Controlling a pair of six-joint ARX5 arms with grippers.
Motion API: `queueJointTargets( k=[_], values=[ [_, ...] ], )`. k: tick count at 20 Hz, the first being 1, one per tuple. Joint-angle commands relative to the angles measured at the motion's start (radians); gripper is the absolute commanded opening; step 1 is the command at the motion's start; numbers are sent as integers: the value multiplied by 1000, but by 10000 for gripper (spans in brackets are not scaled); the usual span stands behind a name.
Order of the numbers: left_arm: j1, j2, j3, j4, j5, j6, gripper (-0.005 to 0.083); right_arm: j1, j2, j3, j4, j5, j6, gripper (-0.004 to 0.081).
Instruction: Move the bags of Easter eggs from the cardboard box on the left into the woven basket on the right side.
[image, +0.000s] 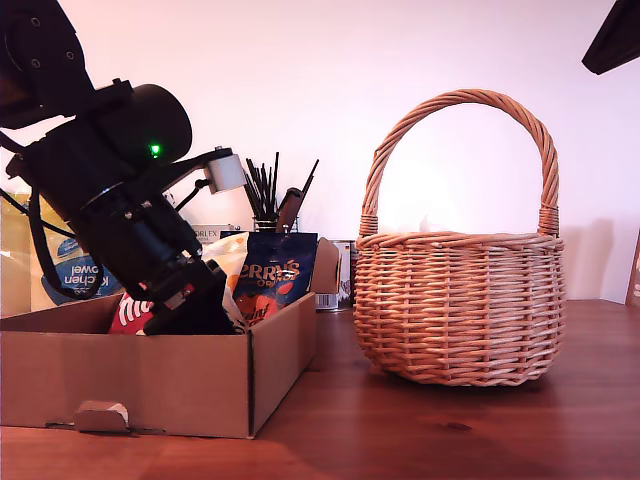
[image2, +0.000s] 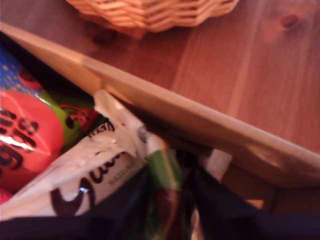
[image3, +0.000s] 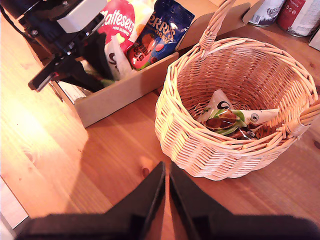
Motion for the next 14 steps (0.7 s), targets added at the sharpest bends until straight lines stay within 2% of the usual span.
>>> queueJointTargets(
  k=[1, 3, 7, 11, 14],
  values=[
    [3, 66, -42, -37, -13, 3, 34, -2, -2, -7, 5, -3, -7, -13],
    [3, 60, -26, -54, -14, 3, -19, -2, -2, -7, 4, -3, -7, -13],
    [3, 34, 36, -148, -23, 2, -21, -3, -2, -7, 4, -3, -7, -13],
    [2, -4, 105, -262, -68, -5, -21, -3, -2, -7, 4, -3, -7, -13],
    [2, -57, 121, -279, -87, -6, -21, -3, -2, -7, 4, -3, -7, -13]
  ],
)
